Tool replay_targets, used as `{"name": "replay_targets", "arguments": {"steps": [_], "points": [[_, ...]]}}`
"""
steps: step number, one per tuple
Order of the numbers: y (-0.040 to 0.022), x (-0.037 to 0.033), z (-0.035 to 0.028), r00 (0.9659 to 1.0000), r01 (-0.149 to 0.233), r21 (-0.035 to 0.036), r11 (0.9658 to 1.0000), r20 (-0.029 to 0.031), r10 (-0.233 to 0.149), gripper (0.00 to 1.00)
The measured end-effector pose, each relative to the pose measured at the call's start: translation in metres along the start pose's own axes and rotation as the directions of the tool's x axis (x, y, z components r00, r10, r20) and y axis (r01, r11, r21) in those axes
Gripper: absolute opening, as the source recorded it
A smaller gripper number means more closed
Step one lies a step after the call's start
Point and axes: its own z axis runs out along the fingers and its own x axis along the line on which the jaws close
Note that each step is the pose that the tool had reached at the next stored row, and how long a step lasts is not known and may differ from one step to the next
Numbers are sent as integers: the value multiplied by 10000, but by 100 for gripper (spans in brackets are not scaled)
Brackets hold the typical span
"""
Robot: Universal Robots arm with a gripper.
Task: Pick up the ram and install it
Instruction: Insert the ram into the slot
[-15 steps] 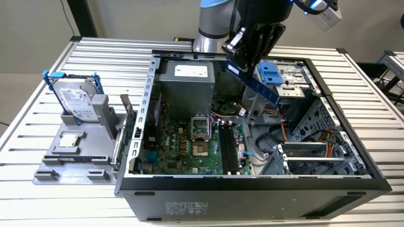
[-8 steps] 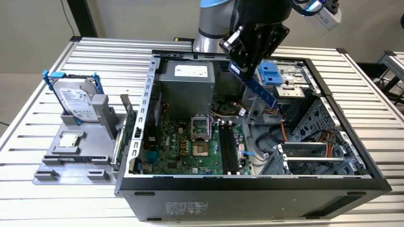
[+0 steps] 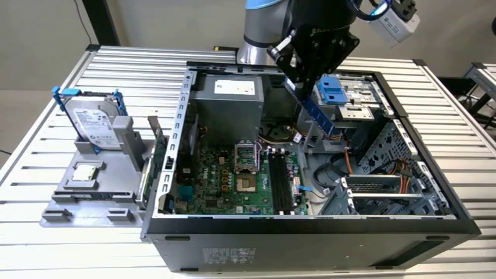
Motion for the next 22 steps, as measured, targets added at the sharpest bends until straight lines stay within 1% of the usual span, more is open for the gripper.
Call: {"name": "replay_targets", "arguments": {"steps": [2,4,6,9,11,13,16,20,21,22], "points": [[0,0,1,9993,-375,22,9993,1,375,0],[0,0,1,9973,-733,42,9973,2,733,0],[0,0,1,9940,-1091,63,9940,5,1091,0],[0,0,2,9867,-1624,93,9867,9,1624,0],[0,0,3,9800,-1988,114,9800,14,1988,0],[0,0,3,9723,-2339,135,9722,18,2339,0],[0,0,4,9579,-2871,166,9578,27,2871,0],[0,0,4,9385,-3453,199,9383,39,3453,0],[0,0,4,9351,-3544,204,9349,41,3544,0],[0,0,4,9333,-3590,207,9331,42,3590,0]]}}
